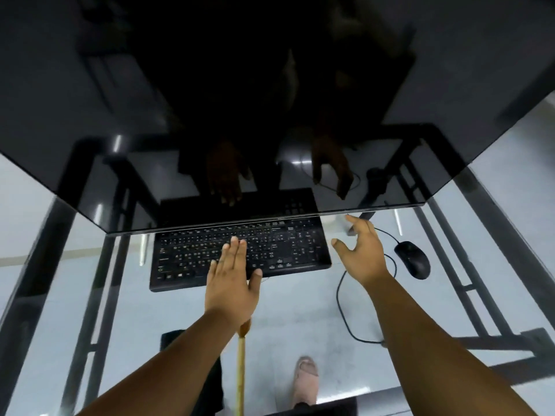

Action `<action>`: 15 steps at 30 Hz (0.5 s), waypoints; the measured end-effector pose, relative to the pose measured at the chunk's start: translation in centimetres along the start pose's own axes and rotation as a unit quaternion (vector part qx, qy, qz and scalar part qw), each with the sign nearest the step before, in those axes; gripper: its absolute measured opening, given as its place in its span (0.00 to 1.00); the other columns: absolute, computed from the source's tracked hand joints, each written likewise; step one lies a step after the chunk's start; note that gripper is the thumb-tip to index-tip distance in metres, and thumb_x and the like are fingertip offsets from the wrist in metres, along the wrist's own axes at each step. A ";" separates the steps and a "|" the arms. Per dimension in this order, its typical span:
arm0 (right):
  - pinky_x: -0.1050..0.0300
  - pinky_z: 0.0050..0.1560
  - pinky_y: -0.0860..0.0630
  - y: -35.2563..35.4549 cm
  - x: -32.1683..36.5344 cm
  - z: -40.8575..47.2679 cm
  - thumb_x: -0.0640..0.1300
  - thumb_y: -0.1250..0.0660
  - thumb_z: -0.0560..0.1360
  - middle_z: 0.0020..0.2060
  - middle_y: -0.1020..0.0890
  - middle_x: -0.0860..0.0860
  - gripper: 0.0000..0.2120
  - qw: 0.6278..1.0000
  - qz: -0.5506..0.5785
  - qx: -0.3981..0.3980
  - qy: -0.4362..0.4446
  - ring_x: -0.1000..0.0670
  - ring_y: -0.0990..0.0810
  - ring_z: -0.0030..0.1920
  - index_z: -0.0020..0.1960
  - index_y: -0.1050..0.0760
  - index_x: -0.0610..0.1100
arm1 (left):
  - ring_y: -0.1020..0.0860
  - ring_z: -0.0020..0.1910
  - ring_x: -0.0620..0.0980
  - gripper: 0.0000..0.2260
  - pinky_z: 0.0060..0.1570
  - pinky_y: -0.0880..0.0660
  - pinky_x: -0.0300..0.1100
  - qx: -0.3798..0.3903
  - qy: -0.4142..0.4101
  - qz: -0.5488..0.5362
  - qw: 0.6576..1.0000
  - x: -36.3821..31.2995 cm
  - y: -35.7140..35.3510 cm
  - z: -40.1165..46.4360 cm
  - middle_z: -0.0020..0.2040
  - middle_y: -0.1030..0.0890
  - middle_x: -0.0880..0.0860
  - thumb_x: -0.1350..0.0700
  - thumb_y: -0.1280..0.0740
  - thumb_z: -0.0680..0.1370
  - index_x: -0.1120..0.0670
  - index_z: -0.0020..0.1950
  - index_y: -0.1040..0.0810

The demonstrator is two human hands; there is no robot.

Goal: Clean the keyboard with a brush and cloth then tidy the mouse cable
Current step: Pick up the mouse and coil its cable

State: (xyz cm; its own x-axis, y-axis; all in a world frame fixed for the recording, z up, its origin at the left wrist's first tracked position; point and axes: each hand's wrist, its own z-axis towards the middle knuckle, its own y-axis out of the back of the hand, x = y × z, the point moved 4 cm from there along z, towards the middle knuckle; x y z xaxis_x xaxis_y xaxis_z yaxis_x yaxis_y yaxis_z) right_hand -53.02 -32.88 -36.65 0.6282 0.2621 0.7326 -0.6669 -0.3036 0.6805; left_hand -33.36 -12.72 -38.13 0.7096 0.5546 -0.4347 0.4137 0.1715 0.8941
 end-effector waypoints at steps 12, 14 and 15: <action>0.42 0.62 0.27 10.9 -11.2 0.9 0.49 0.27 0.71 0.64 0.27 0.49 0.27 0.990 -0.119 -0.036 -0.073 0.45 0.28 0.64 0.68 0.29 0.49 | 0.62 0.77 0.47 0.30 0.75 0.60 0.49 0.053 -0.011 0.065 0.996 -12.3 -7.9 2.2 0.79 0.62 0.49 0.42 0.53 0.82 0.53 0.79 0.60; 0.42 0.63 0.27 11.6 -13.0 0.4 0.51 0.26 0.70 0.65 0.28 0.49 0.30 0.986 -0.135 -0.016 -0.093 0.45 0.30 0.65 0.69 0.31 0.49 | 0.63 0.77 0.48 0.30 0.75 0.61 0.49 0.054 -0.012 0.078 0.995 -13.3 -8.5 2.4 0.79 0.62 0.49 0.43 0.54 0.82 0.53 0.79 0.60; 0.43 0.63 0.27 11.9 -13.7 0.1 0.51 0.25 0.69 0.65 0.28 0.49 0.31 0.986 -0.133 -0.007 -0.101 0.45 0.30 0.65 0.69 0.31 0.49 | 0.63 0.77 0.48 0.30 0.75 0.62 0.50 0.054 -0.011 0.084 0.995 -13.5 -8.8 2.5 0.79 0.63 0.49 0.43 0.54 0.82 0.53 0.79 0.61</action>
State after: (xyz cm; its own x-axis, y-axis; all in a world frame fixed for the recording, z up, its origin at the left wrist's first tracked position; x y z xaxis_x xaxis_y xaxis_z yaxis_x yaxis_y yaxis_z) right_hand -69.49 -40.18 -38.62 0.8475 0.1417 0.5116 -0.4730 -0.2358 0.8489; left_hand -45.16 -23.80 -40.38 0.7854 0.5506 -0.2827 0.3462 -0.0121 0.9381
